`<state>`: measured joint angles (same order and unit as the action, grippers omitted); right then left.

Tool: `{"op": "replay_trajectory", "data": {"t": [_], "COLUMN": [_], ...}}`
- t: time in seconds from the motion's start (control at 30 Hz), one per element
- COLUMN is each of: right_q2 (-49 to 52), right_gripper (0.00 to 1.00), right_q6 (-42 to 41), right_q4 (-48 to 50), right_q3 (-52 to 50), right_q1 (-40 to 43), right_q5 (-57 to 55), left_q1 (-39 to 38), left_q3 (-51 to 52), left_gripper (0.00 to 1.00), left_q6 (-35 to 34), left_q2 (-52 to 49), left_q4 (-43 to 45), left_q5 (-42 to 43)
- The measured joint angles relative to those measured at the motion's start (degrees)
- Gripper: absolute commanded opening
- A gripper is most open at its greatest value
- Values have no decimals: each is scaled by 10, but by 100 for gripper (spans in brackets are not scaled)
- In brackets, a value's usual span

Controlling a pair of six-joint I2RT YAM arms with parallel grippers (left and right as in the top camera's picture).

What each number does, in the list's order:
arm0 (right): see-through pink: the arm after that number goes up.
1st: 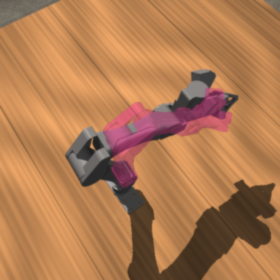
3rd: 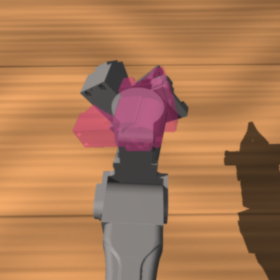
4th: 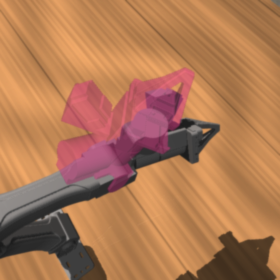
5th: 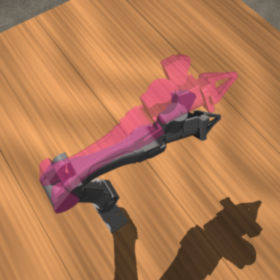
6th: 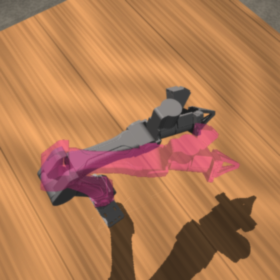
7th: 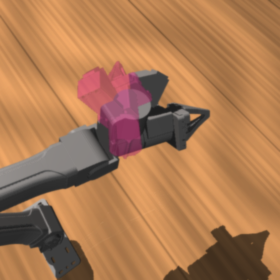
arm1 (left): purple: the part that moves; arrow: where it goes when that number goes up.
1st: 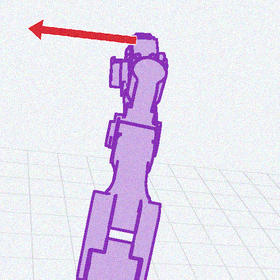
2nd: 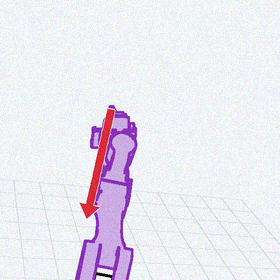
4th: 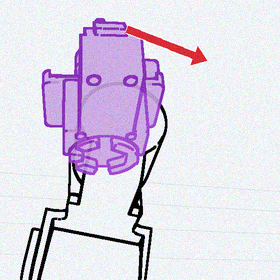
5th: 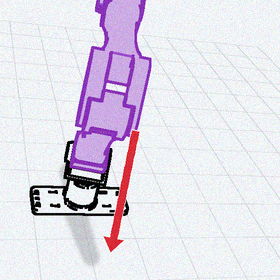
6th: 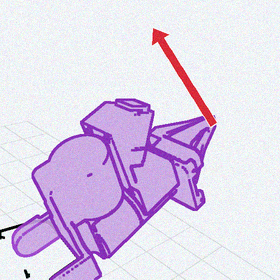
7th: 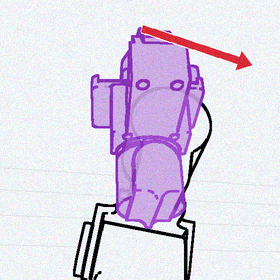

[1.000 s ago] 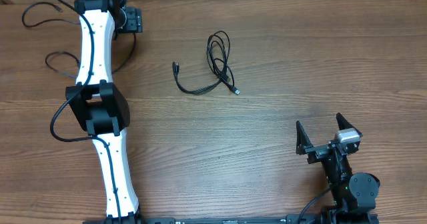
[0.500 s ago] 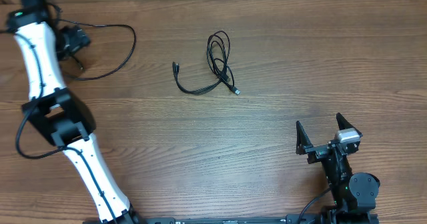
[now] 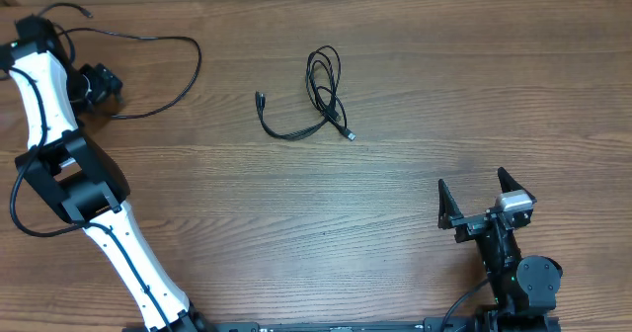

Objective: Untangle cables

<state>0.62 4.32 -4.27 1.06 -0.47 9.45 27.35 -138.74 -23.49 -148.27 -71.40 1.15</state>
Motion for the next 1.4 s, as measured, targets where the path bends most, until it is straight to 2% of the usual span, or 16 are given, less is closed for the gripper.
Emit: {"op": "replay_trajectory", "data": {"t": [0.17,0.23,0.37,0.47,0.7,0.77,0.93,1.03,1.3,1.4], "right_q2": [0,0,0,0,0,0,0,0,0,0], "right_gripper": [100,100,100,100,100,100,100,100,100,100], "right_q6": [0,0,0,0,0,0,0,0,0,0], "right_q4": [0,0,0,0,0,0,0,0,0,0], "right_q3": [0,0,0,0,0,0,0,0,0,0], "right_q1": [0,0,0,0,0,0,0,0,0,0], "right_q5": [0,0,0,0,0,0,0,0,0,0], "left_q1": [0,0,0,0,0,0,0,0,2,4], "left_q3": [8,10,16,22,26,26,27,27,23,-16], "left_gripper": [66,61,38,30,30,20,17,5,4,4], "left_q6": [-3,-3,-1,-1,1,1,11,12,13,13], "left_q2": [0,0,0,0,0,0,0,0,0,0], "left_q4": [14,19,29,35,42,43,51,51,70,70], "left_q5": [0,0,-1,0,0,-1,-1,-1,0,0]}}
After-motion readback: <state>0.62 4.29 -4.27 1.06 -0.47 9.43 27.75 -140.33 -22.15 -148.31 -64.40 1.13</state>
